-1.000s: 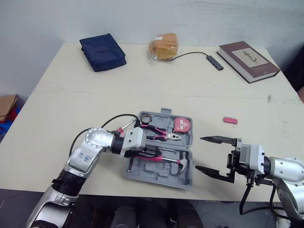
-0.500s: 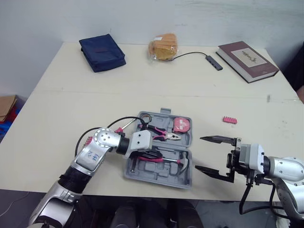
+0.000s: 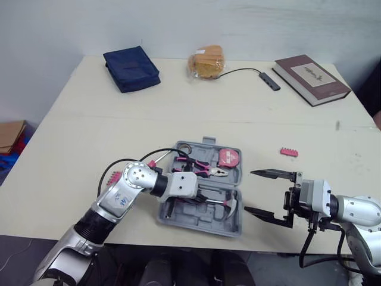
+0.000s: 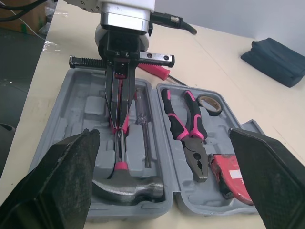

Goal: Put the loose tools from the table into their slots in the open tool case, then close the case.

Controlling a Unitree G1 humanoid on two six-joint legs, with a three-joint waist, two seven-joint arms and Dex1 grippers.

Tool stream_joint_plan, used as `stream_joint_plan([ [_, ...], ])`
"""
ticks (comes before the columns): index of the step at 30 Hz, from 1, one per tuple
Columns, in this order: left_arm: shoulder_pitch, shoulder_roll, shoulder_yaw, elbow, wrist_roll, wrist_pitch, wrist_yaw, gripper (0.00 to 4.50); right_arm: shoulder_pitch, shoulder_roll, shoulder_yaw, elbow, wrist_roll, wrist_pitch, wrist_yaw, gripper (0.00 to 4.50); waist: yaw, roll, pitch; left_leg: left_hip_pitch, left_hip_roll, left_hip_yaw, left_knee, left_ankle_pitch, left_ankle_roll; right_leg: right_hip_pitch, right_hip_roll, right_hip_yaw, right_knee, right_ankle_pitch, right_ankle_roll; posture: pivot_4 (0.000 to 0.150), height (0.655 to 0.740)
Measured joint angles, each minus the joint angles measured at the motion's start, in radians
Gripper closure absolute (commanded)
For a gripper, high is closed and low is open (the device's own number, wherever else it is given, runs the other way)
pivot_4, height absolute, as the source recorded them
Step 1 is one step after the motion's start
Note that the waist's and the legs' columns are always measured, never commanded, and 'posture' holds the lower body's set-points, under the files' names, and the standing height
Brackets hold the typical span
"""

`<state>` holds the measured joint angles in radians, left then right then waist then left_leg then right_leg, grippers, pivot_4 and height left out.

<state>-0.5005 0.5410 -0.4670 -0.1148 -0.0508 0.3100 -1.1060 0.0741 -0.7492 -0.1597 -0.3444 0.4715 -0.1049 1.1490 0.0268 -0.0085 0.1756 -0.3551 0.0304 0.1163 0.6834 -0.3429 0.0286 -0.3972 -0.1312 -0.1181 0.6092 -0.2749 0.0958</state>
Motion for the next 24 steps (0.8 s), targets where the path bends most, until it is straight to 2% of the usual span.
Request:
stream_joint_plan([
  [5, -0.005, -0.013, -0.013, -0.016, 0.002, 0.092, 0.012, 4.46, -0.001, 0.008, 0.001, 0.007, -0.001, 0.000, -0.005, 0.00, -0.001, 0.003, -0.011, 0.004, 0.002, -0.002, 0.000, -0.004, 0.001, 0.005, -0.003, 0.007, -0.003, 0.000, 0.000, 0.150, 0.7400],
  [10, 0.004, -0.017, -0.012, -0.018, 0.002, 0.086, 0.022, 4.46, -0.001, 0.010, 0.001, 0.007, -0.009, -0.001, -0.014, 0.00, -0.001, 0.006, -0.017, 0.004, 0.002, -0.002, -0.001, -0.004, 0.000, 0.005, -0.003, 0.007, -0.004, 0.000, -0.001, 0.150, 0.7400],
  [16, 0.087, -0.022, 0.080, 0.024, -0.087, -0.114, -0.024, 4.46, 0.031, -0.015, -0.061, 0.056, -0.008, -0.006, -0.003, 0.00, -0.003, 0.007, -0.011, 0.000, 0.003, -0.002, -0.001, -0.002, -0.004, 0.001, -0.004, 0.008, -0.004, -0.001, -0.002, 0.150, 0.7400],
  [18, 0.117, -0.021, 0.131, 0.038, -0.132, -0.182, -0.044, 3.96, 0.047, -0.034, -0.109, 0.089, -0.007, -0.008, 0.004, 0.00, -0.003, 0.007, -0.007, -0.001, 0.003, -0.002, -0.001, -0.001, -0.005, -0.001, -0.004, 0.007, -0.004, -0.001, -0.002, 0.150, 0.7400],
  [19, 0.133, -0.021, 0.205, 0.047, -0.176, -0.232, -0.039, 3.87, 0.059, -0.044, -0.157, 0.121, -0.006, -0.013, 0.008, 0.00, -0.003, 0.006, -0.004, -0.002, 0.003, -0.002, -0.001, -0.001, -0.006, -0.001, -0.004, 0.007, -0.004, -0.001, -0.002, 0.150, 0.7400],
  [24, 0.189, -0.003, 0.398, 0.037, -0.287, -0.292, -0.016, 1.63, 0.091, -0.063, -0.274, 0.222, -0.004, -0.059, 0.032, 0.00, -0.005, 0.006, -0.002, -0.001, 0.003, -0.001, -0.001, -0.002, -0.004, -0.001, -0.003, 0.007, -0.004, -0.001, -0.001, 0.150, 0.7400],
])
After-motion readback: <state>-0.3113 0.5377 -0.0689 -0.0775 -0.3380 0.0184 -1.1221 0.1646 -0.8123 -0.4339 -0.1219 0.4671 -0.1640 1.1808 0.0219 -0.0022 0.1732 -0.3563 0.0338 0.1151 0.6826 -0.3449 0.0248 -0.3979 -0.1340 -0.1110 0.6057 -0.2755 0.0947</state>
